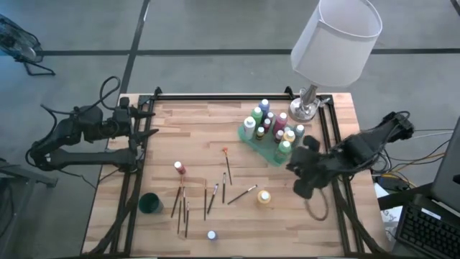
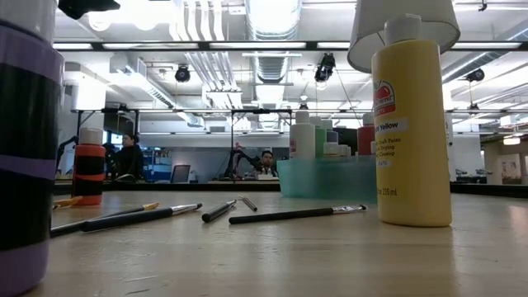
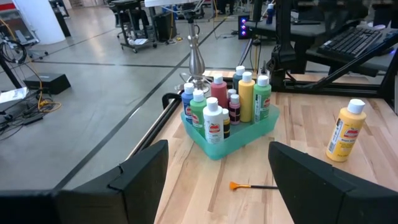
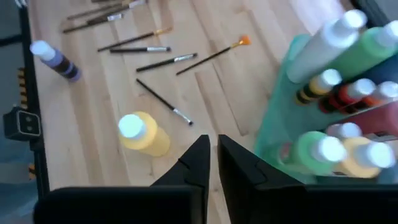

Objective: Pick & Place Paint Supplies
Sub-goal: Move the small orange paint bottle to the center of the table

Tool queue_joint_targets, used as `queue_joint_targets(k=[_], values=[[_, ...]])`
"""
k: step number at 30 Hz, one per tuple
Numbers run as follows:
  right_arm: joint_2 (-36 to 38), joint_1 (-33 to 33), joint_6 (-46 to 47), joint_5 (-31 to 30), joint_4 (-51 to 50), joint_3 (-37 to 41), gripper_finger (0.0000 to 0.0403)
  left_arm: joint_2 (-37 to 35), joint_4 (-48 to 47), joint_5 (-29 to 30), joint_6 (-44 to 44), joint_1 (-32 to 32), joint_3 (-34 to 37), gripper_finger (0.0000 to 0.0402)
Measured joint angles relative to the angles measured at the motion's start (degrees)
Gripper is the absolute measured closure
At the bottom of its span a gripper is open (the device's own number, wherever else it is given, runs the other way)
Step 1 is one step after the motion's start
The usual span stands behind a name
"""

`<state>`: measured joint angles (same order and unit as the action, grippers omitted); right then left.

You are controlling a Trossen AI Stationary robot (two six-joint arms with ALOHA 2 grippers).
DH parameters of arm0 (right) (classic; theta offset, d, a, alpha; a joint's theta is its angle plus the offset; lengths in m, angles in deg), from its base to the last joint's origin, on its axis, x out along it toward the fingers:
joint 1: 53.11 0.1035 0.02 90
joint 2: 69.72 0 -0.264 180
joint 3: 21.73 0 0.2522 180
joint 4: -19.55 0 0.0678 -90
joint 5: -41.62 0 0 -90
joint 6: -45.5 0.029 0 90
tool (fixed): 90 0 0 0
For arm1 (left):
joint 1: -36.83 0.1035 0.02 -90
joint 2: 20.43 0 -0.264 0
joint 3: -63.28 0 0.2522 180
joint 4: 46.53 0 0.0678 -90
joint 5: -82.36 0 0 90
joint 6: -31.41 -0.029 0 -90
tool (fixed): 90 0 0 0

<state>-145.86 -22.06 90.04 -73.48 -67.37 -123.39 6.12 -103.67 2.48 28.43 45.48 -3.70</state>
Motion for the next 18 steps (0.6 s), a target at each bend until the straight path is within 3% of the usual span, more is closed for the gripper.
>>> queue_joint_targets(k=[9, 18], values=[[12.69, 0.18, -2.08, -2.3, 0.29, 8.39, 0.0394, -0.14, 0.25, 0.03, -0.69, 0.0, 0.01, 0.0119], [27.79, 0.17, 10.28, -5.11, 1.28, 23.21, 0.0394, -0.18, 9.12, 0.05, -1.45, 0.0, -0.04, 0.0119]])
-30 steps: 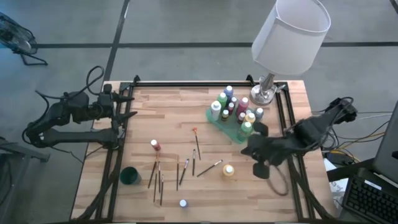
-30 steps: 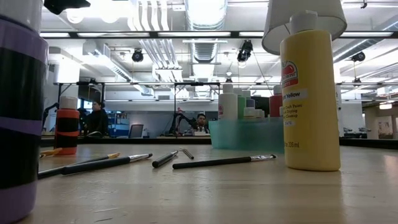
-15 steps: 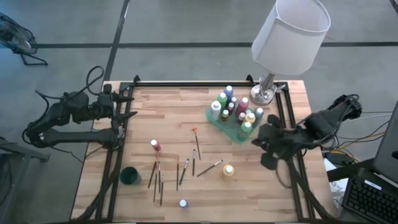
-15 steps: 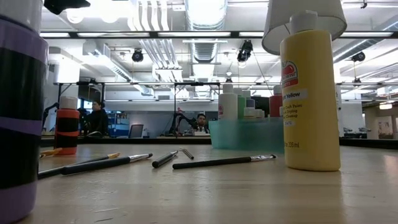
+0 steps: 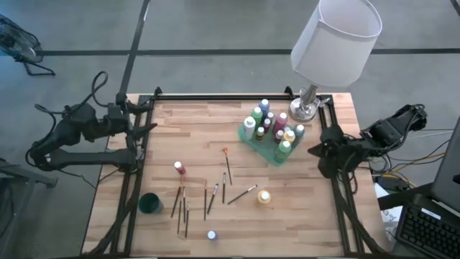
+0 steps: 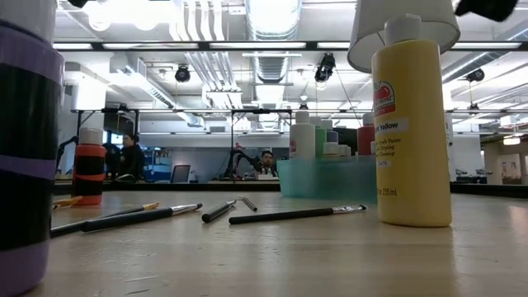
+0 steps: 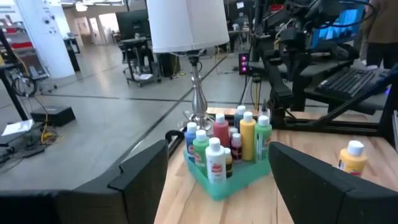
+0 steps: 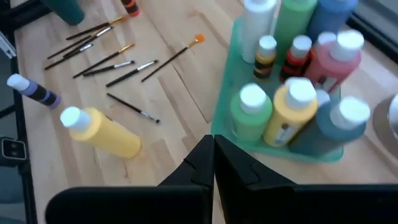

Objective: Pick & Place Paint Supplies
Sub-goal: Move the small orange paint bottle to the center of the table

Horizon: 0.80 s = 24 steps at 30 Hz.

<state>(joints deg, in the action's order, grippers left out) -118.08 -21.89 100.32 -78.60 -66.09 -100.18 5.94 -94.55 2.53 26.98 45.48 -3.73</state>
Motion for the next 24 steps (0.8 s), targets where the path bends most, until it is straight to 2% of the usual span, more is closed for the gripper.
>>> queue_joint_targets(k=[9, 19, 24], values=[[7.5, 0.0, -2.13, 0.05, 0.07, 9.13, 0.0394, 0.37, 0.21, 0.0, -1.04, 0.02, 0.02, 0.0119], [8.31, 0.0, -2.28, 0.14, 0.29, 14.5, 0.0394, 0.85, 0.4, -0.02, 2.56, 0.0, 0.02, 0.0119], [8.0, 0.0, -2.3, 0.24, 0.27, 16.44, 0.0394, 0.87, 1.0, 0.01, 1.58, 0.01, 0.0, 0.0119]])
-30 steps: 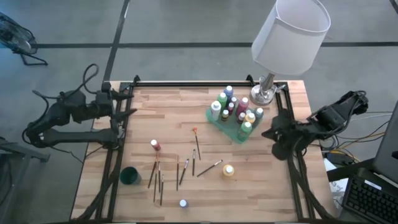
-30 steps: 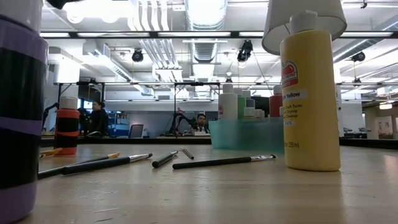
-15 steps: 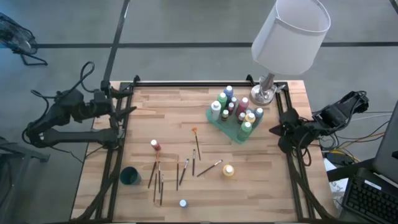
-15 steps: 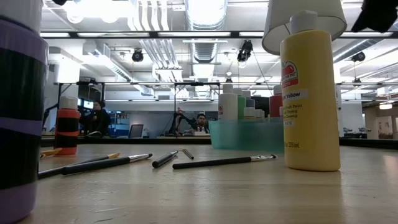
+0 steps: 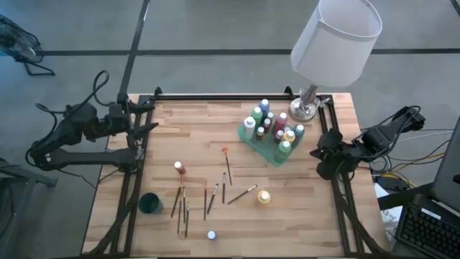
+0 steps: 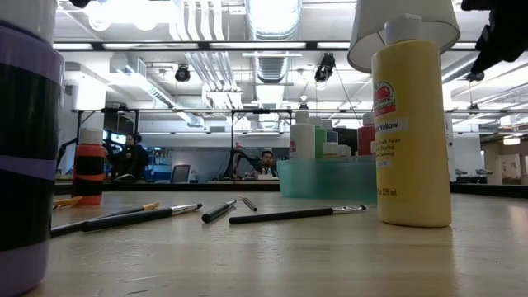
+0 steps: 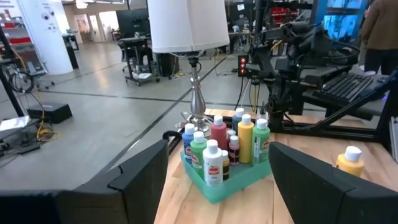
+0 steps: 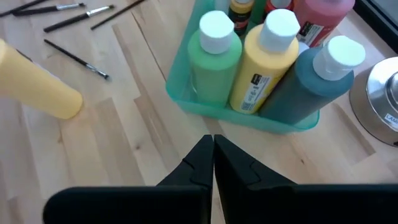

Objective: Pick & Place Paint Supplies
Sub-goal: Move the small orange paint bottle to the center of the table

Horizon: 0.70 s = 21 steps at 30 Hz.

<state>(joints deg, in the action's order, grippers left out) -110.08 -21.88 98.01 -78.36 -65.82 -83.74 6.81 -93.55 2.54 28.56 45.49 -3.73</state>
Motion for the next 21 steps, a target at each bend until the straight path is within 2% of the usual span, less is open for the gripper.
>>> queue_joint_targets(k=[7, 15, 21], values=[[0.02, 0.0, 0.0, -0.02, 0.08, 0.44, 0.0394, -0.12, -2.77, 1.11, 2.3, 0.0, -0.07, 0.0119], [0.02, 0.0, 0.0, -0.04, 0.15, 0.44, 0.0394, 5.16, -14.79, -8.29, -1.59, -0.01, 0.02, 0.0119], [0.02, 0.0, 0.0, -0.04, 0.15, 0.44, 0.0394, 9.44, -17.98, -10.7, -5.8, -0.01, 0.02, 0.0119]])
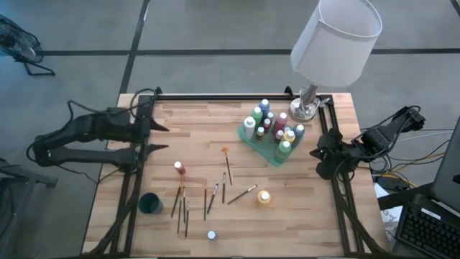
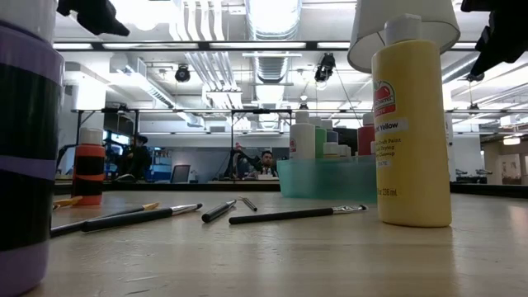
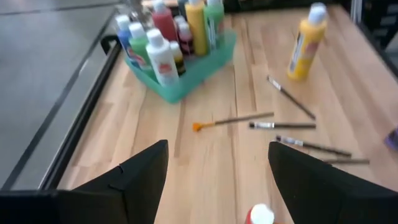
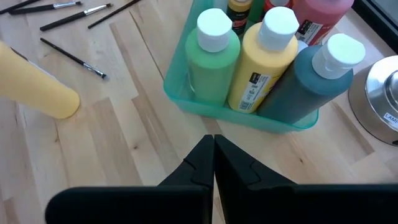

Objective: Pick & Place Paint Supplies
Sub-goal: Move the small orange paint bottle to the center of the table

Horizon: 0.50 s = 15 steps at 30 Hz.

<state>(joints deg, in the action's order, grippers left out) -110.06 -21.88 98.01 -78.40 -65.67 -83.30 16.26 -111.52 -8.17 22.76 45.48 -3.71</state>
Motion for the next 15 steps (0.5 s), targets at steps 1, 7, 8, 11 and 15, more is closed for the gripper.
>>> queue_joint_targets(k=[1, 7, 8, 11, 15], values=[[0.0, 0.0, 0.0, 0.0, 0.0, 0.0, 0.0394, 0.64, -0.43, -0.08, -0.89, 0.0, 0.0, 0.0119], [0.0, 0.0, 0.0, 0.0, 0.02, 0.0, 0.0394, 4.36, -3.66, -1.11, -5.6, 0.0, 0.0, 0.0119], [0.0, 0.0, 0.0, 0.0, 0.02, 0.0, 0.0394, 4.98, -4.26, -1.37, -6.34, 0.0, 0.0, 0.0119], [0.0, 0.0, 0.0, 0.0, 0.02, 0.0, 0.0394, 6.55, -5.48, -2.39, -7.93, 0.0, 0.02, 0.0119], [0.0, 0.0, 0.0, 0.0, 0.04, 0.0, 0.0394, 7.83, -5.69, -3.65, -9.95, 0.0, 1.88, 0.0119]])
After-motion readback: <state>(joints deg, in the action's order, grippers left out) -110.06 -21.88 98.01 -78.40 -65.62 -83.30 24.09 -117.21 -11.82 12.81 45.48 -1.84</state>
